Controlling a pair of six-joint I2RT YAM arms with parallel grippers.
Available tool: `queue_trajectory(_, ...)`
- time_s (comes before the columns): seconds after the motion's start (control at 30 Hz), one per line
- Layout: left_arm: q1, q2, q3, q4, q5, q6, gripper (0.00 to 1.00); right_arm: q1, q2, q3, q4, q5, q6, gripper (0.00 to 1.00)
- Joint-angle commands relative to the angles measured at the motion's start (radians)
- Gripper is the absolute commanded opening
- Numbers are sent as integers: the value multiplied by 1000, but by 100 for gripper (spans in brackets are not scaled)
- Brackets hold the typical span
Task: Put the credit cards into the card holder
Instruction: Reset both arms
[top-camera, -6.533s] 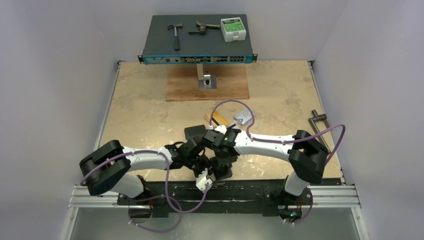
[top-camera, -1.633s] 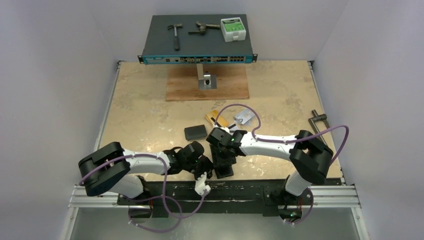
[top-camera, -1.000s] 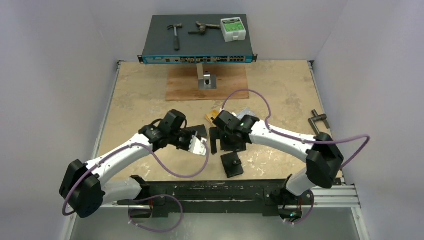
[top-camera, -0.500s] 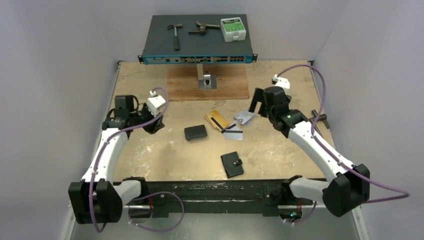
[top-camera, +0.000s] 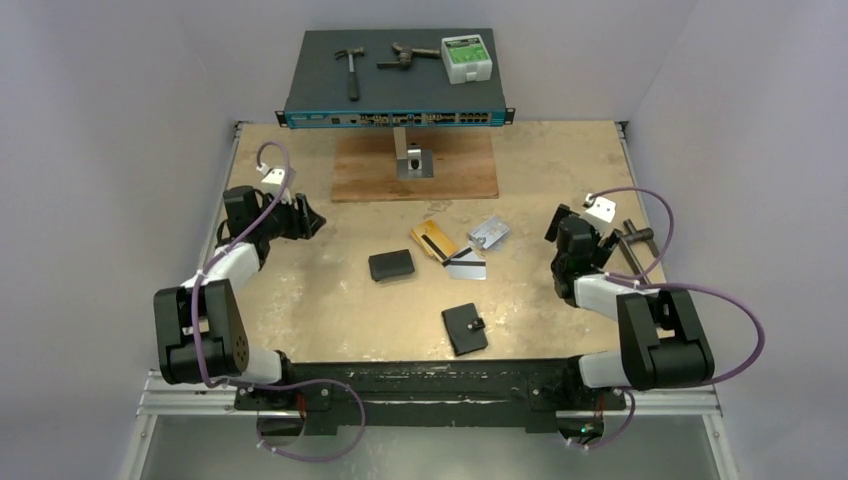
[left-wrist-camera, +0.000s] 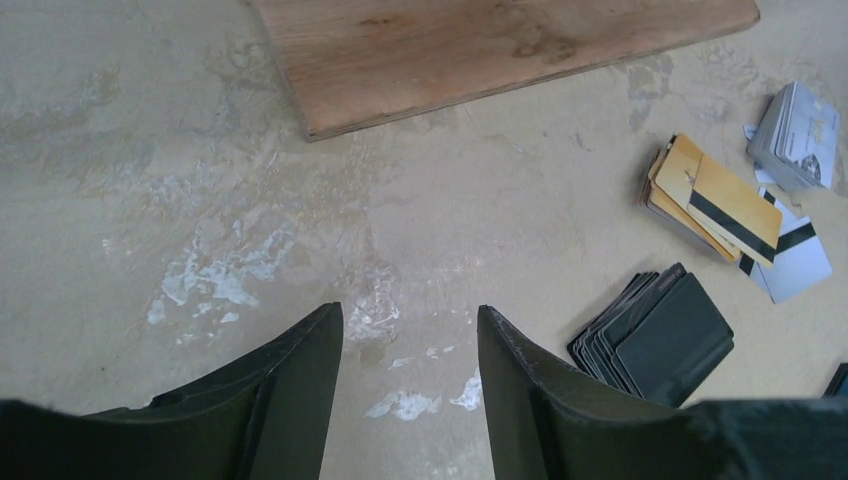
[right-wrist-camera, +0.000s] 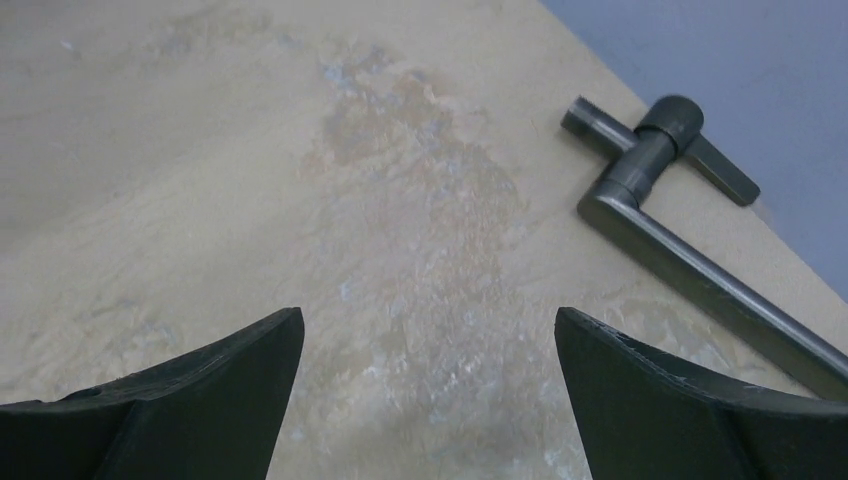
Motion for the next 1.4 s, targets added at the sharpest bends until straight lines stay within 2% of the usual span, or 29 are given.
queue_trajectory(0.0, -2, 38, -73, 310, 10, -119, 52, -27, 4, -15, 388, -88, -62, 99)
queue_trajectory(0.17, -1, -55, -180, 388, -40, -70, 54, -28, 88, -22, 524, -132, -96, 99)
queue_trajectory(0.23, 0, -107, -280, 578, -142, -47, 58, -28, 103, -25, 563, -145, -126, 99)
queue_trajectory(0.33, 0, -61, -362, 782, -147, -67, 60, -27, 87, -58, 592, -196, -140, 99)
queue_trajectory(0.4, -40, -80, -327, 659, -216, -29, 59, -24, 94, -80, 658, -206, -181, 99)
queue_trajectory(0.47, -89, -65, -310, 638, -270, 2, 60, -23, 98, -121, 712, -267, -174, 99)
queue_trajectory(0.5, -111, -78, -306, 608, -320, 38, 59, -24, 134, -174, 899, -258, -200, 99)
queue_trajectory(0.53, -119, -72, -321, 647, -338, 44, 59, -9, 160, -203, 973, -231, -228, 99)
queue_trajectory(0.6, -140, -41, -410, 797, -390, 47, 67, -21, 128, -125, 737, -241, -153, 99)
queue_trajectory(0.63, -151, -23, -426, 890, -391, 52, 72, -26, 151, -139, 825, -241, -181, 99)
queue_trajectory(0.67, -152, -52, -413, 824, -390, 60, 81, -26, 138, -140, 826, -242, -175, 99)
queue_trajectory(0.7, -152, -58, -412, 793, -391, 61, 88, -26, 118, -136, 759, -247, -151, 99)
queue_trajectory(0.73, -152, -34, -427, 865, -386, 53, 99, -27, 124, -143, 776, -243, -158, 99)
queue_trajectory(0.77, -150, -41, -428, 877, -387, 53, 100, -27, 139, -153, 838, -229, -184, 99)
queue_trajectory(0.8, -151, -61, -424, 822, -389, 57, 100, -27, 138, -156, 854, -220, -190, 99)
queue_trajectory(0.87, -151, -40, -435, 890, -388, 51, 100, -26, 119, -150, 785, -217, -158, 99)
queue_trajectory(0.93, -151, -59, -423, 828, -391, 54, 100, -27, 125, -153, 802, -213, -165, 99)
queue_trajectory(1.0, -151, -45, -433, 878, -390, 49, 100, -27, 132, -154, 828, -225, -176, 99)
queue_trajectory(1.2, -149, -50, -411, 822, -429, 31, 100, -27, 133, -152, 827, -237, -177, 99)
queue_trajectory(1.37, -147, -46, -414, 835, -428, 31, 100, -26, 132, -152, 828, -237, -177, 99)
